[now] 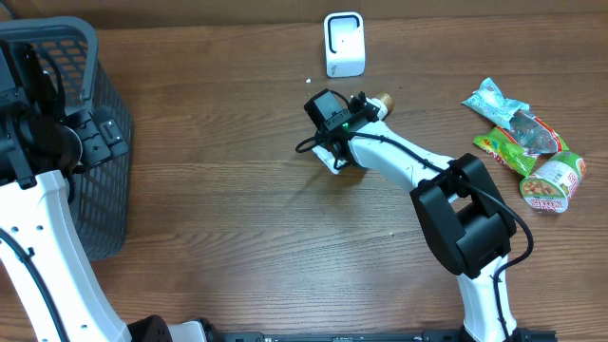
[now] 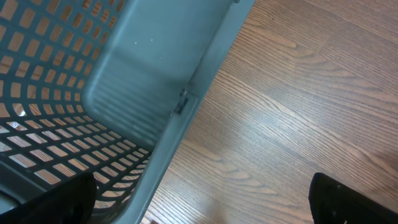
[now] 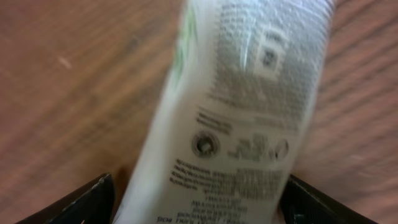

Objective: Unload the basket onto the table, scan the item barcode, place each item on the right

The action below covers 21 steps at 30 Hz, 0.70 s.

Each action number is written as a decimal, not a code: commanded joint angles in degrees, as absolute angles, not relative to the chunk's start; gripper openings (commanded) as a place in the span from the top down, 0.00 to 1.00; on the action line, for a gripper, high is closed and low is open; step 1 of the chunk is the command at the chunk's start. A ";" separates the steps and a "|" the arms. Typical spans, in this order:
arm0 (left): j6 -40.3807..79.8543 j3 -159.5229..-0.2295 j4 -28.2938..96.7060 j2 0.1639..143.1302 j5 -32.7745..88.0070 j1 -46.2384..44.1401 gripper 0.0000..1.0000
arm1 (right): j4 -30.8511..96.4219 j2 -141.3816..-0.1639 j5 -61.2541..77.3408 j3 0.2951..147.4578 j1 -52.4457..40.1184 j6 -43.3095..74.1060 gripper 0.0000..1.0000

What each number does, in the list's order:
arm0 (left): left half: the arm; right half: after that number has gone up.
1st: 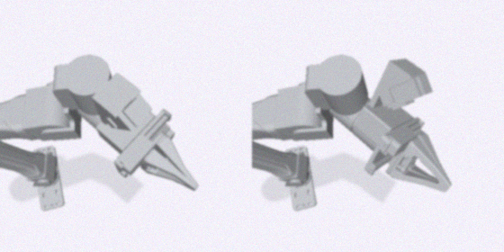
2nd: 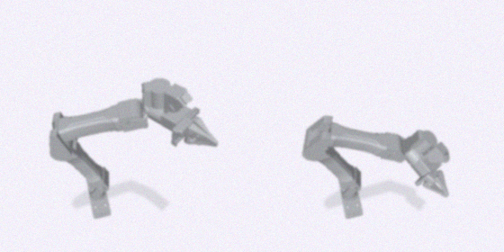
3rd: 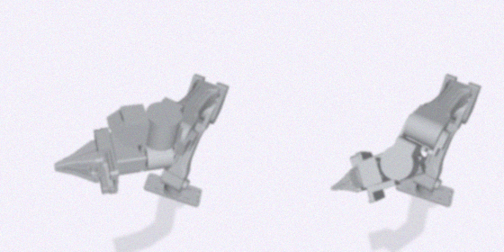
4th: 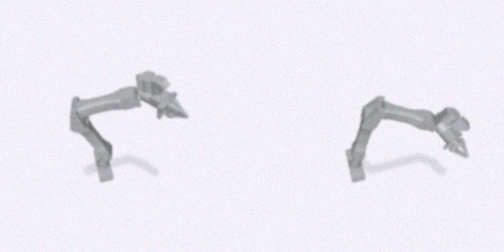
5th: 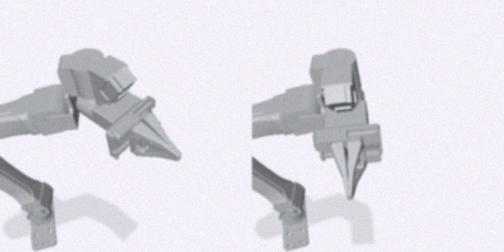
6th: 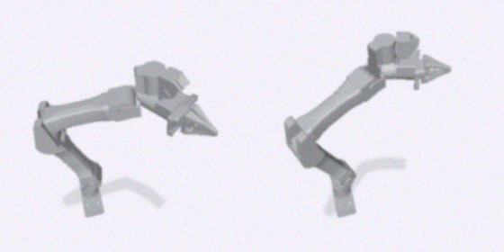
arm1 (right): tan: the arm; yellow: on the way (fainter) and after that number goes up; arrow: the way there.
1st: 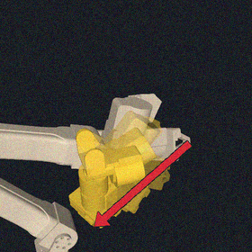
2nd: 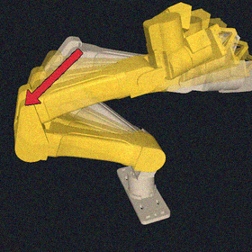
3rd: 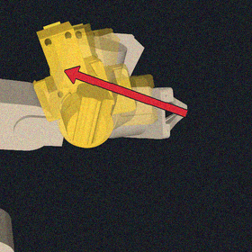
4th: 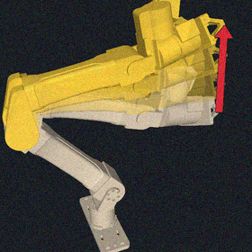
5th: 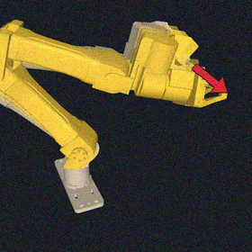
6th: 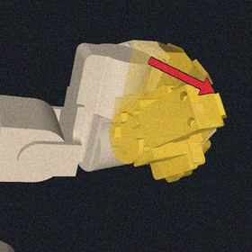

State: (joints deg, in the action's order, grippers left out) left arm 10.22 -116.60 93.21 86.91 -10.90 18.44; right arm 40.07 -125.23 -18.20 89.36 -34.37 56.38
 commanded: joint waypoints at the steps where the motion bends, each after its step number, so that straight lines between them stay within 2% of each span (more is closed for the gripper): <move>1: 9.17 -116.62 93.14 86.89 -10.63 18.72 0.00 | 43.75 -127.76 -12.38 88.66 -32.71 46.19 0.15; 4: 9.17 -116.62 93.12 86.89 -10.63 18.72 0.00 | 46.92 -126.96 -6.44 89.25 -30.44 40.01 0.19; 12: 9.17 -116.62 93.14 86.89 -10.63 18.72 0.00 | 48.42 -123.11 13.69 90.78 -21.41 17.30 0.20; 21: 9.17 -116.62 93.14 86.89 -10.63 18.72 0.00 | 50.28 -120.16 33.93 93.95 -12.43 12.08 0.20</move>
State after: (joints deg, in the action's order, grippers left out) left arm 10.22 -116.60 93.23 86.91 -10.90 18.44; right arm 50.41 -123.61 23.05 91.50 -13.91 17.65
